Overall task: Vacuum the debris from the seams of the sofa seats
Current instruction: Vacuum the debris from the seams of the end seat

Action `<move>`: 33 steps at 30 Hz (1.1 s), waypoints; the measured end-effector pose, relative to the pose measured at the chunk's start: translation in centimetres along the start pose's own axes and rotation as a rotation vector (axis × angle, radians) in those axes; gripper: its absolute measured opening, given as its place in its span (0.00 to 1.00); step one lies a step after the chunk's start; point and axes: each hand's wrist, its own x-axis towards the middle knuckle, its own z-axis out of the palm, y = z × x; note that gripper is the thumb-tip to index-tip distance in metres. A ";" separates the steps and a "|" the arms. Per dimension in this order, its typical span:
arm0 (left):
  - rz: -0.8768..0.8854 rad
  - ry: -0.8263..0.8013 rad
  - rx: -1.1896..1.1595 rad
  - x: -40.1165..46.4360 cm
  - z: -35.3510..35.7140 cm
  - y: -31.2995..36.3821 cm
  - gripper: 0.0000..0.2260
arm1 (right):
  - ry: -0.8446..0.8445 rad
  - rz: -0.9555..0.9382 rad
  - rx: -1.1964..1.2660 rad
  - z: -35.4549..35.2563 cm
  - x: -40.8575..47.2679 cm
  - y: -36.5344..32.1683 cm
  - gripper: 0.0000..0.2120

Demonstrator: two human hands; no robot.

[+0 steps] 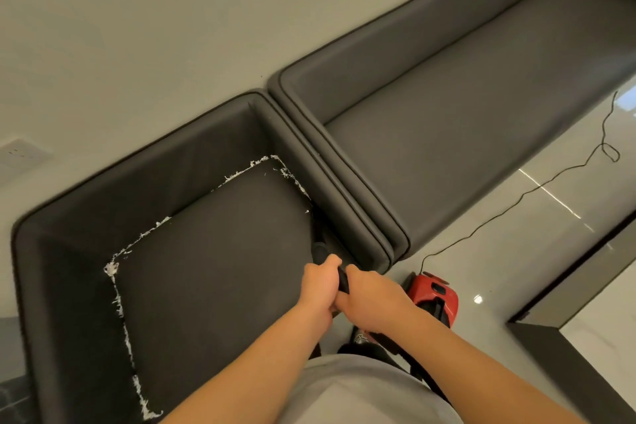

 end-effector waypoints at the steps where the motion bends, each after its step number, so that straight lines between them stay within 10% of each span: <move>1: 0.008 0.017 -0.003 0.1 -0.2 0.1 0.15 | 0.012 -0.008 0.015 0.1 0.1 -0.3 0.11; 12: -0.024 -0.042 0.118 1.6 0.2 0.4 0.11 | 0.031 0.112 0.114 2.0 2.3 0.5 0.13; 22: 0.072 -0.094 0.223 1.8 3.0 2.8 0.13 | 0.019 0.269 0.977 -1.4 5.4 2.3 0.14; 27: 0.005 -0.023 0.233 2.4 2.4 2.8 0.14 | 0.017 0.129 0.259 -0.1 7.9 1.9 0.08; 33: -0.137 -0.006 0.212 3.3 -0.6 1.3 0.13 | -0.044 0.058 0.048 3.2 8.3 0.8 0.11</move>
